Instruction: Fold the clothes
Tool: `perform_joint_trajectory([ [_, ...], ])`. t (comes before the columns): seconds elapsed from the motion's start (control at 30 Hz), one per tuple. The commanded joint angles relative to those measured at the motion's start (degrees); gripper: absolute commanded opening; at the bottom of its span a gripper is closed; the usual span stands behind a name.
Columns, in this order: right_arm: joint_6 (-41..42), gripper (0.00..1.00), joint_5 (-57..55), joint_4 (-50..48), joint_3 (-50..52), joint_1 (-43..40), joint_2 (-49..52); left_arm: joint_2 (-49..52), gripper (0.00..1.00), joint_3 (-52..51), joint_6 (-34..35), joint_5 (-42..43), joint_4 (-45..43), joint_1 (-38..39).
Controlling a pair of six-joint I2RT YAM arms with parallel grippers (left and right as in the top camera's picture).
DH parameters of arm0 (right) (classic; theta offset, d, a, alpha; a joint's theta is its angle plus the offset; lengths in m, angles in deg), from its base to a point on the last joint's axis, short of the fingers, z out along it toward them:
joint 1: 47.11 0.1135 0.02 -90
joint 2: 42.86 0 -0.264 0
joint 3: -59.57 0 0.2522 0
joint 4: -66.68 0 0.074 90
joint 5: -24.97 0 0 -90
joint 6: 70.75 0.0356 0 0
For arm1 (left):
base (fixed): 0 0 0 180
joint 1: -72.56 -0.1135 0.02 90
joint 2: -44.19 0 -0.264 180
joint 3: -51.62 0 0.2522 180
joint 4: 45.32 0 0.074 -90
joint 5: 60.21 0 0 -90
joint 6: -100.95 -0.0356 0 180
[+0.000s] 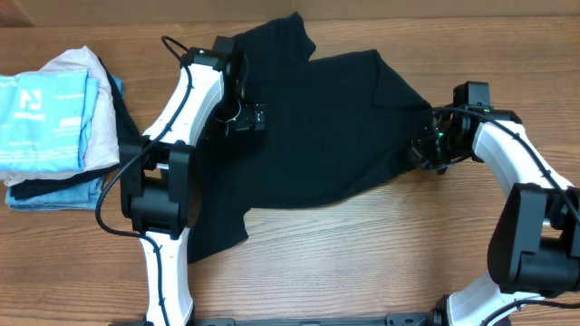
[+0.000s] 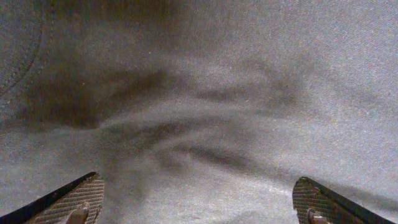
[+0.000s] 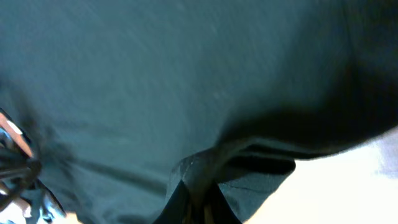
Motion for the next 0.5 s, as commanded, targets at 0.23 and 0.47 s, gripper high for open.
perform_joint_trajectory([
  [0.23, 4.1, 0.09, -4.6, -10.0, -0.3, 2.0, -1.6, 0.3, 1.0, 1.2, -0.5, -1.0, 0.2, -0.2],
  [0.47, 3.8, 0.43, -18.9, -14.4, -0.3, 11.2, -1.4, 0.3, 1.0, 1.2, -0.7, -1.2, 0.8, -0.2],
])
